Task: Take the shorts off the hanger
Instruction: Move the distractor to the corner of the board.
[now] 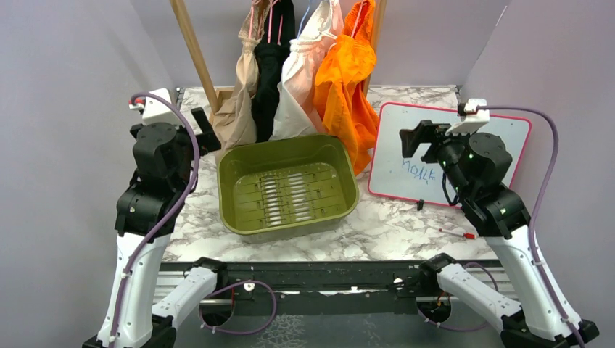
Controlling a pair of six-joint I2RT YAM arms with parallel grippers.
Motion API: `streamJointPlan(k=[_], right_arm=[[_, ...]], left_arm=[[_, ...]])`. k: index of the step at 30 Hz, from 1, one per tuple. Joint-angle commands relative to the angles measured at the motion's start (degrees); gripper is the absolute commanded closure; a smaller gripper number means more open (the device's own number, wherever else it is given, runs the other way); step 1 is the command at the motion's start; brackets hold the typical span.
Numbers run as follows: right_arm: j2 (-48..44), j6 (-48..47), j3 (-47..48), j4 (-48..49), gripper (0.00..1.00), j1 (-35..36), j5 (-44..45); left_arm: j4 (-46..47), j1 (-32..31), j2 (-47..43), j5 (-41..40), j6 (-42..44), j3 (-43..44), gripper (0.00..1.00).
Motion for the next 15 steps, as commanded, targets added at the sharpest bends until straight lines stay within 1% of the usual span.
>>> streamJointPlan(k=[1, 5, 7, 10, 15], right_arm=[[-4.3, 6.6, -4.6, -4.8, 0.01, -3.1, -5.3], [-7.4, 12.6, -11.0, -7.3, 0.01, -5.7, -8.6], [-7.8, 16.3, -14.3, -9.3, 0.01, -6.9, -9.2], [-7.2, 22.2, -18.8, -12.5, 0.01, -8.2, -8.8], [-4.5, 29.0, -24.6, -14.6, 0.01, -9.7, -8.3]], left_arm=[[-1.0, -1.4, -4.4, 2.7, -2.4, -6.0, 0.01], [-1.5, -2.4, -7.5, 2.6, -5.5, -12.1, 0.01], [-1.7, -2.9, -8.8, 4.1, -6.3, -14.9, 0.01], [-2.1, -3.4, -11.2, 5.2, -8.2, -19.5, 0.01], [-2.3, -4.2, -16.1, 5.7, -14.8, -26.5, 0.01]])
